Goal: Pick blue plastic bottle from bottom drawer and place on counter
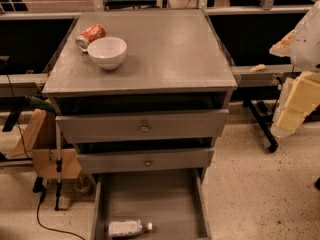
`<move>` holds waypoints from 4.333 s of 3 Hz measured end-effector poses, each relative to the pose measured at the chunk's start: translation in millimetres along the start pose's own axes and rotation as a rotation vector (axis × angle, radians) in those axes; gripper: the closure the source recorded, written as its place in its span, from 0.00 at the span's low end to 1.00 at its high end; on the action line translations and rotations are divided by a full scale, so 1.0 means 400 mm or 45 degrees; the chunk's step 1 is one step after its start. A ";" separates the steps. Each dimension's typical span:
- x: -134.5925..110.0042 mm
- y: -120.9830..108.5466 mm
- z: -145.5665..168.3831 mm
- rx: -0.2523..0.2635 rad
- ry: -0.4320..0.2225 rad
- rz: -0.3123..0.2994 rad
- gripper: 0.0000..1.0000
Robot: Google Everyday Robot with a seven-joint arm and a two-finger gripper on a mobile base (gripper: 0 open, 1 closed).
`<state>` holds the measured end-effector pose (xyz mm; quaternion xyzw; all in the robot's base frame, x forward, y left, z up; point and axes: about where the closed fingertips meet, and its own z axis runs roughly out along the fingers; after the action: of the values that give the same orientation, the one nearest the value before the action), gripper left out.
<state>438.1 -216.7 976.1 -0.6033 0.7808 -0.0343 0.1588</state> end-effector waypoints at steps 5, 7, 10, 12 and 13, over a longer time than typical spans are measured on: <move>-0.086 0.076 0.459 -0.131 -0.254 0.184 0.00; -0.163 0.078 0.684 -0.147 -0.438 0.261 0.00; -0.219 0.168 0.876 -0.249 -0.651 0.187 0.00; -0.381 0.253 1.060 -0.112 -1.128 0.210 0.00; -0.425 0.252 1.099 -0.055 -1.203 0.213 0.00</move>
Offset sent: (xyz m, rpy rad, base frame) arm 0.0135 0.0067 -0.0198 0.0599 0.0128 -0.0215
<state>509.3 33.2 570.2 -0.4913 0.6694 0.2726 0.4860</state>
